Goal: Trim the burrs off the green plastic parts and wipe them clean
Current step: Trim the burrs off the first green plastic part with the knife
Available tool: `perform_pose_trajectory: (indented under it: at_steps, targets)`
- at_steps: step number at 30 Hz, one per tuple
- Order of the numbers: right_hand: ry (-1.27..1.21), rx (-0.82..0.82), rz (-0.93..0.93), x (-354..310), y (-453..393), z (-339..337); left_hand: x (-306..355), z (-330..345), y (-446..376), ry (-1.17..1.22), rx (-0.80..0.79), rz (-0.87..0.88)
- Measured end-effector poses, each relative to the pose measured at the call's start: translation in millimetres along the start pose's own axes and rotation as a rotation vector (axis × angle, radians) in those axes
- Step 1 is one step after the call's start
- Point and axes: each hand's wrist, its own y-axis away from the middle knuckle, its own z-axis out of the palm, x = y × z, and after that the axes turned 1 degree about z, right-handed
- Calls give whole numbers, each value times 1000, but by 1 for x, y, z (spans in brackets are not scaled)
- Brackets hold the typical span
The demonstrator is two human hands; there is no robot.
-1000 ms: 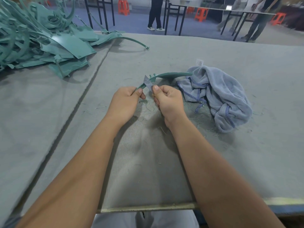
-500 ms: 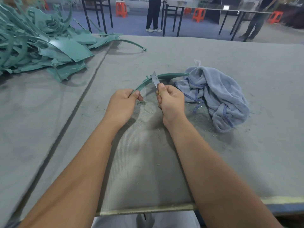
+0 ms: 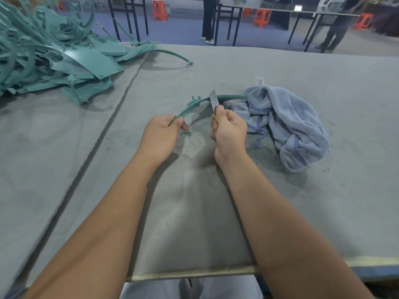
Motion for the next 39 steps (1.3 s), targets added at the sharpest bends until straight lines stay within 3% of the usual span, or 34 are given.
perform_pose_trajectory:
  at_steps: [5,10,16,20,27,34,39]
  targets:
    - [88,69,-75,5,2,2,0,1,0,-13,1,-15]
    - [302,287,-207,0,-2,-5,-1,-2,-5,59,56,-61]
    - [315,133,-211,-7,-2,-8,-2,-2,-4,17,37,-18]
    - [315,126,-187,-11,-8,-12,-3,0,-2,-50,25,30]
    - [193,74,-51,-12,-13,-16,-6,4,0,-104,7,57]
    - [84,70,66,-10,-16,-21,-3,6,7,-125,10,194]
    - [73,12,174,-15,-19,-25,-4,6,2,-86,-15,170]
